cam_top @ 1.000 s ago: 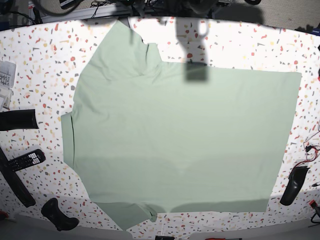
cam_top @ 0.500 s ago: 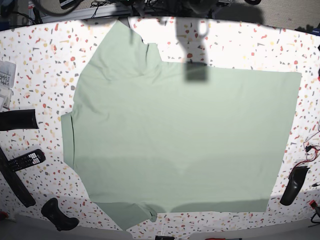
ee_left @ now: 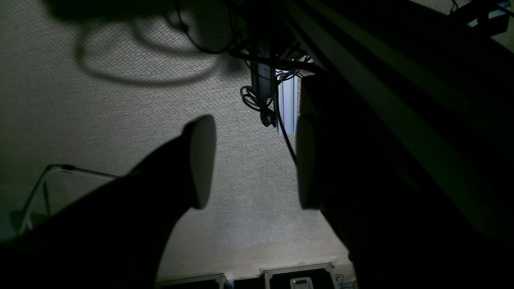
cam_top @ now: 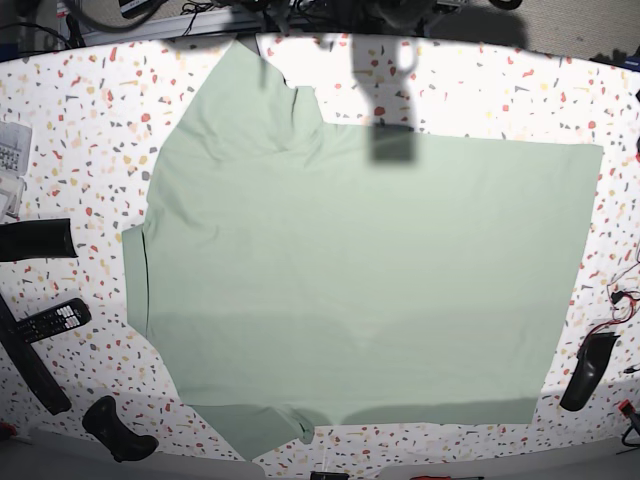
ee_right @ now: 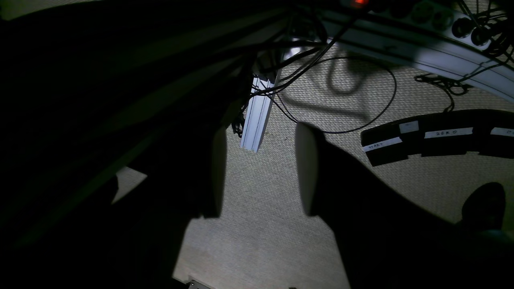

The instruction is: Fold the T-shirt properly

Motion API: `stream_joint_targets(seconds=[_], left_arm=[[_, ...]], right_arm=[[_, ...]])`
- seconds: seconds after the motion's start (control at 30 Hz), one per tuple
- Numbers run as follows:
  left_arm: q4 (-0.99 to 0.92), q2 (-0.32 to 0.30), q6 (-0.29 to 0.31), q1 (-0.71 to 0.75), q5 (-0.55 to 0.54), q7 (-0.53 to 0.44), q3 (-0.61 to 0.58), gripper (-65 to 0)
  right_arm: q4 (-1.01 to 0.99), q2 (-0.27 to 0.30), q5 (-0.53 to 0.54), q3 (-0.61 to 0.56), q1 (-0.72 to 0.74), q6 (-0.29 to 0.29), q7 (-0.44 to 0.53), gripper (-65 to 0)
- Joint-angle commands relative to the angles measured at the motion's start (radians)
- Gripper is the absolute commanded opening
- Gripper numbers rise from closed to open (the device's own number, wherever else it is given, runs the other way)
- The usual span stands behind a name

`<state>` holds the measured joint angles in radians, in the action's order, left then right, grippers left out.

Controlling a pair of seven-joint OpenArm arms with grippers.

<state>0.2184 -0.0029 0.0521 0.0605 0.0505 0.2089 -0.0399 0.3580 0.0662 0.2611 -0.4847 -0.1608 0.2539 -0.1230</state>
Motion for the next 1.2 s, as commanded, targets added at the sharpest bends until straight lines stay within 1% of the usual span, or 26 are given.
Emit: stream_joint_targets(seconds=[0.0, 0.37, 0.5, 0.63, 0.7, 0.97, 1.1, 1.17], left_arm=[[0.004, 0.008, 0.004, -0.002, 0.002, -0.002, 0.0, -35.9], [0.004, 0.008, 0.004, -0.002, 0.002, -0.002, 0.0, -35.9], [0.004, 0.008, 0.004, -0.002, 0.002, -0.002, 0.0, -35.9], [0.004, 0.008, 0.004, -0.002, 0.002, -0.002, 0.0, -35.9], [0.004, 0.008, 0.004, -0.003, 0.002, -0.003, 0.0, -35.9], [0.004, 0.008, 0.004, -0.002, 0.002, -0.002, 0.0, -35.9], [0.004, 0.008, 0.004, -0.002, 0.001, -0.007, 0.0, -35.9], [0.004, 0.008, 0.004, -0.002, 0.002, -0.055, 0.0, -35.9]], right_arm=[[0.006, 0.0, 0.003, 0.0, 0.0, 0.011, 0.007, -37.6], [0.006, 0.0, 0.004, 0.0, -0.006, 0.012, 0.011, -37.6], [0.006, 0.0, 0.003, 0.0, -0.005, 0.011, 0.043, -37.6], [0.008, 0.002, -0.001, 0.0, -0.003, 0.011, 0.047, -37.6], [0.022, 0.018, -0.05, 0.0, 0.008, 0.012, 0.05, -37.6], [0.093, 0.122, -0.037, 0.0, 0.02, 0.011, 0.056, -37.6], [0.093, 0.145, -0.037, 0.0, 0.019, 0.011, 0.119, -37.6], [0.093, 0.15, -0.037, 0.0, 0.022, 0.011, 0.149, -37.6]])
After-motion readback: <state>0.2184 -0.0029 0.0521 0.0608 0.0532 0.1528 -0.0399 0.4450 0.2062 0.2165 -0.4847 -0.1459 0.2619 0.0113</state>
